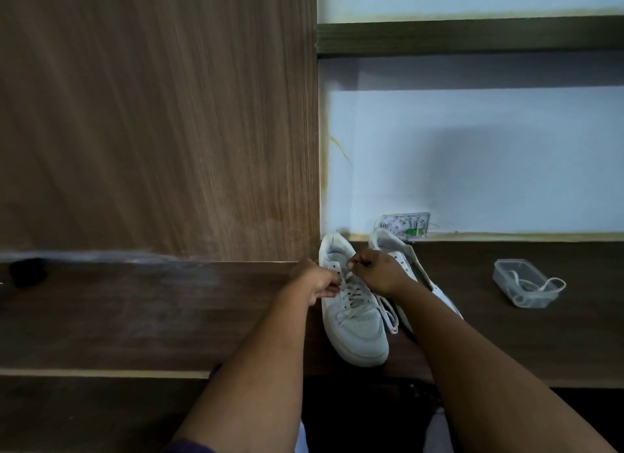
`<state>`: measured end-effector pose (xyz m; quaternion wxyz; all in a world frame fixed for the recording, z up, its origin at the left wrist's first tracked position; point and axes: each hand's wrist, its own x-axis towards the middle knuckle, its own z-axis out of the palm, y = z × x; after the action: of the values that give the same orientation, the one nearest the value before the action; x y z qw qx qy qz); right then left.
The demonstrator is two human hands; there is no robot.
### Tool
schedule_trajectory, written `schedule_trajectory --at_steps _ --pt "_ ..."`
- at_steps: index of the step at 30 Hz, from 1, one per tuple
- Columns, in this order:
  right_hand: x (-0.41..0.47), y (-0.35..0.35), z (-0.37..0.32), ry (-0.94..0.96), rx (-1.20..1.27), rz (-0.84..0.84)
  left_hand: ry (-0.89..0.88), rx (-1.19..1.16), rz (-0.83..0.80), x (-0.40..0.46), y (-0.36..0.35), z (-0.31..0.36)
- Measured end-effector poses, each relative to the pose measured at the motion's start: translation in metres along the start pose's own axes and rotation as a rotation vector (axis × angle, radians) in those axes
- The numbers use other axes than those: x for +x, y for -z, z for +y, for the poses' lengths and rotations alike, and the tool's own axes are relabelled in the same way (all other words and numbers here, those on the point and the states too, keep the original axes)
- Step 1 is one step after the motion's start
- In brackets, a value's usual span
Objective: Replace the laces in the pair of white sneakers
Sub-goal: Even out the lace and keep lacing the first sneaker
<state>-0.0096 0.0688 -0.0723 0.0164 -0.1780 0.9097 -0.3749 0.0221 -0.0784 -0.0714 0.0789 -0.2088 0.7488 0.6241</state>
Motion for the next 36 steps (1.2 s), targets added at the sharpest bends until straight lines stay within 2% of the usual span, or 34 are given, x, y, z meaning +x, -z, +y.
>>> schedule_trajectory --at_steps 5,7,10,15,20,22,25,27,30,32,34,35,36 --pt "0.004 -0.008 -0.001 0.077 -0.094 0.045 0.004 0.008 -0.022 0.000 -0.001 0.004" --pt "0.005 -0.010 -0.003 0.106 -0.199 0.071 0.000 -0.001 -0.025 0.000 -0.003 0.004" --pt "0.002 -0.010 -0.011 0.102 -0.355 0.025 0.047 0.025 -0.046 -0.006 -0.006 0.006" --pt "0.005 -0.013 -0.010 -0.056 -0.039 0.052 0.092 0.013 -0.079 -0.019 -0.006 0.008" --pt "0.003 -0.013 -0.014 -0.076 -0.061 0.022 0.223 -0.167 -0.175 -0.023 0.024 0.011" --pt "0.006 -0.014 -0.015 -0.097 -0.096 0.005 0.245 -0.039 -0.229 -0.032 0.033 0.015" --pt "0.008 -0.016 -0.014 -0.125 -0.108 -0.023 0.199 0.320 -0.158 -0.038 0.030 0.013" --pt "0.008 -0.016 -0.013 -0.129 -0.087 -0.014 0.126 0.356 -0.125 -0.036 0.020 0.007" --pt "0.005 -0.015 -0.012 -0.121 -0.034 -0.006 0.059 0.214 -0.075 -0.034 0.015 0.008" --pt "0.003 -0.015 -0.012 -0.107 -0.007 0.003 0.004 -0.046 -0.069 -0.030 0.024 0.017" --pt "0.002 -0.016 -0.011 -0.098 0.007 0.022 -0.049 -0.309 -0.129 -0.025 0.034 0.022" --pt "0.002 -0.016 -0.011 -0.093 -0.004 0.022 -0.035 -0.340 -0.172 -0.024 0.038 0.022" --pt "0.002 -0.016 -0.012 -0.092 -0.013 0.016 0.007 -0.275 -0.212 -0.026 0.041 0.022"
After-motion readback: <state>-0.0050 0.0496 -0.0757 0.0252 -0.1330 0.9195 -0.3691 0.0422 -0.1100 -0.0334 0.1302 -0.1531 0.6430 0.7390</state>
